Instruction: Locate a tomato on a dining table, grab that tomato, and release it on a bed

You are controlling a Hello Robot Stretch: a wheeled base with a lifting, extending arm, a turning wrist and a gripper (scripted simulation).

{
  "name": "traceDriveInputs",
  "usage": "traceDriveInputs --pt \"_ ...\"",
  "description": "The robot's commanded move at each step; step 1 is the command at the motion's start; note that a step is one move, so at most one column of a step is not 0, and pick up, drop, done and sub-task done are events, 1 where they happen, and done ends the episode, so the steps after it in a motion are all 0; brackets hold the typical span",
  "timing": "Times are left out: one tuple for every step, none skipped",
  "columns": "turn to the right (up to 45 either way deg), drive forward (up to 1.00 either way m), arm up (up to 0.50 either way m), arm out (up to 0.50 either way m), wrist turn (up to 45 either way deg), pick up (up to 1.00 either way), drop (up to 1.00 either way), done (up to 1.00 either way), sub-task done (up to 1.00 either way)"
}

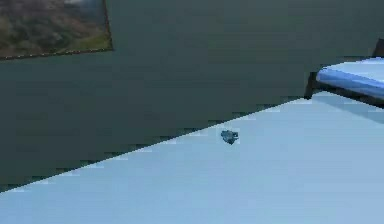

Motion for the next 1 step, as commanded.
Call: traceDriveInputs --pt "45.0 0.0 0.0 0.0 0.0 0.0 0.0 0.0 0.0"
